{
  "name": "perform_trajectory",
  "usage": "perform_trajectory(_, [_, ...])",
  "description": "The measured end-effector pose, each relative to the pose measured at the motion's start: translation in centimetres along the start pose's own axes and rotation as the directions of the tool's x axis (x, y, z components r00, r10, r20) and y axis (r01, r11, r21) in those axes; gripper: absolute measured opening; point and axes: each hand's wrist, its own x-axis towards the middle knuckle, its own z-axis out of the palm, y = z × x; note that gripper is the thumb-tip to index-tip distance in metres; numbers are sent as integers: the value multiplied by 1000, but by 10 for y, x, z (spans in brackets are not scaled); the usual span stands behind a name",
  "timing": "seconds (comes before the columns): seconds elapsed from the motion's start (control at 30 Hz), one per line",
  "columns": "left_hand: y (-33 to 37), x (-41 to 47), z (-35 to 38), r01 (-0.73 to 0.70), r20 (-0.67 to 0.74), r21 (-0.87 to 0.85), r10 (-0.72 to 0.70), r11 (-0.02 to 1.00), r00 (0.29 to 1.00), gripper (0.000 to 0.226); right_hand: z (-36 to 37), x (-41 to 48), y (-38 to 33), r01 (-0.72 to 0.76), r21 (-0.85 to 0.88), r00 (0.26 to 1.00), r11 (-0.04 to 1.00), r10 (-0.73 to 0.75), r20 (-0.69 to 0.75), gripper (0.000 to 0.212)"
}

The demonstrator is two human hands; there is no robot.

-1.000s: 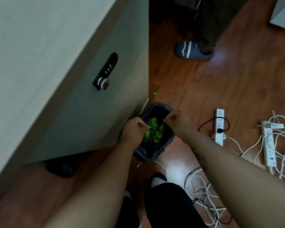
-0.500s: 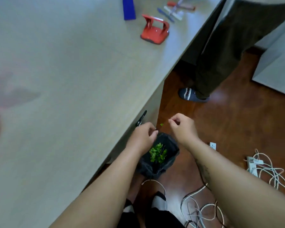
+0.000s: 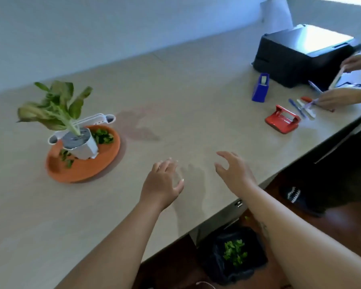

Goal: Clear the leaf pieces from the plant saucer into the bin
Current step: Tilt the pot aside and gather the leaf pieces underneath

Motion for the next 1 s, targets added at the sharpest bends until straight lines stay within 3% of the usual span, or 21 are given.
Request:
perform_trajectory(0.23, [-136,-31,-51,263,-50,59,-261,963,964,72,104,32,-111,238,73,965,969,-244,98,48])
perform_trajectory(0.43, [-235,-46,-88,419,-87,11,-416,908,905,80,186,47,-196,336,76,920,939,-344,186,57])
perform_trajectory(0.77, [-368,-29,-109,374,-44,80,-371,924,928,101,293,88,-291,368,38,905,929,-367,216,73])
perform_trajectory(1.0, [-408,-8,-112,355,208,-46,-338,934,918,128,336,105,-314,444,-80,876,893,-413,251,70])
